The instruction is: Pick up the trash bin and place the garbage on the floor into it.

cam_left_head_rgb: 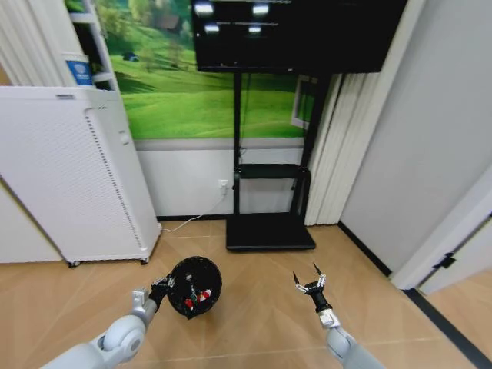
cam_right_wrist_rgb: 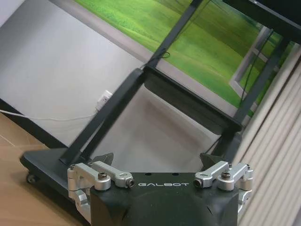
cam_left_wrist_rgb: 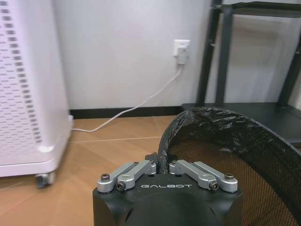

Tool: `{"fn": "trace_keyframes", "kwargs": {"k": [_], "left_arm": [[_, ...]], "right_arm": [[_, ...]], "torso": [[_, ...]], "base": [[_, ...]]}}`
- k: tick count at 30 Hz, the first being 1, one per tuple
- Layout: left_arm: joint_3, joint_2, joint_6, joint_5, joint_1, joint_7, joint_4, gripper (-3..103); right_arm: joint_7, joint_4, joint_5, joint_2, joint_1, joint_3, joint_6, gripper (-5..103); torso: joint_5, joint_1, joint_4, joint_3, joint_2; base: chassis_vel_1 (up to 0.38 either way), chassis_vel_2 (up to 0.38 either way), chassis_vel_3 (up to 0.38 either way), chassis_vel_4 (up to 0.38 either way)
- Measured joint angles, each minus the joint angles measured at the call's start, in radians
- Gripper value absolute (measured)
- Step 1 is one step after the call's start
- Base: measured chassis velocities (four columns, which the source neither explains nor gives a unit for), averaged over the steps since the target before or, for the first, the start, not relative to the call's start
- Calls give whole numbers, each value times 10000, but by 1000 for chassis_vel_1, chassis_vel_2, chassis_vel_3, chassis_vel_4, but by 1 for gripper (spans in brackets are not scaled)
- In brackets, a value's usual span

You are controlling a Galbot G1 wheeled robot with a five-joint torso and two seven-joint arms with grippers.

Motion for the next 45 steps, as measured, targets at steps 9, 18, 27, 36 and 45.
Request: {"fn": "trace_keyframes", "kwargs": {"k": [9, 18, 27, 36, 45], "left_arm": [[-715, -81, -92, 247, 727, 66, -212, 6], [-2269, -19, -172, 667, 3273, 116, -1356, 6], [-3097, -144, -400, 1138, 4538, 150, -1601, 6], [-3254, -230, -432, 1262, 4743, 185, -1683, 6], [-3190, -218, -408, 1253, 4639, 142, -1676, 6]], "right_arm": [[-12, 234, 196, -84, -375, 297, 3, 100], [-13, 175, -51, -112, -428, 472, 3, 100], [-19, 205, -167, -52, -527, 544, 6, 100], [-22, 189, -482, 69, -641, 753, 9, 100], [27, 242, -504, 92, -815, 827, 11, 100]], "torso": [[4, -2, -1, 0, 0], [-1, -2, -6, -1, 1], [2, -1, -1, -2, 0], [3, -1, -4, 0, 0], [5, -3, -1, -2, 0]], "base": [[182, 192, -168, -187], [-52, -59, 47, 52], [0, 0, 0, 0], [53, 2, -53, 2], [306, 14, -305, -4]]}}
